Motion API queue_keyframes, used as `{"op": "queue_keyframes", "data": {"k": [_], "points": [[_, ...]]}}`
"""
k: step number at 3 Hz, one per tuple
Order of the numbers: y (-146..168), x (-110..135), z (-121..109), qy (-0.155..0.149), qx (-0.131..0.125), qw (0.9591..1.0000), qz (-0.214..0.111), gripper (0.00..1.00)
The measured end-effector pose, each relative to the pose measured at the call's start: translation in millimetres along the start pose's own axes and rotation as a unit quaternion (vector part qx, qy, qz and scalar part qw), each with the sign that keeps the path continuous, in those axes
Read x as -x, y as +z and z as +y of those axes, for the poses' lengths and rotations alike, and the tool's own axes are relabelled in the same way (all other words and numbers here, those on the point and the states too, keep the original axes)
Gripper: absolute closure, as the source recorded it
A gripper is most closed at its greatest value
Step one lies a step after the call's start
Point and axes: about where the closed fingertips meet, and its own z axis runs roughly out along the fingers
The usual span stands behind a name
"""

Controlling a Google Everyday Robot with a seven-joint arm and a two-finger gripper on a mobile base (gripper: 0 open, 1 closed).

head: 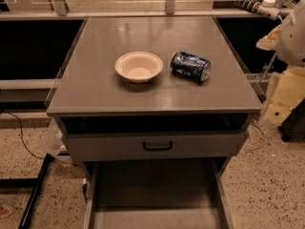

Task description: Place pepsi can into middle drawer

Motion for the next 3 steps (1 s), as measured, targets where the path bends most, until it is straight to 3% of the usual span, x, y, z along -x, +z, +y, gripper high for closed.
{"op": "queue_keyframes", "data": {"k": [1,3], "points": [[-0.7,1.1,-1.1,-0.001,-0.003,1.0,0.0,0.0],[8.6,39.5,-31.1,-0.047,-0.035,0.9968,-0.056,0.0]]}}
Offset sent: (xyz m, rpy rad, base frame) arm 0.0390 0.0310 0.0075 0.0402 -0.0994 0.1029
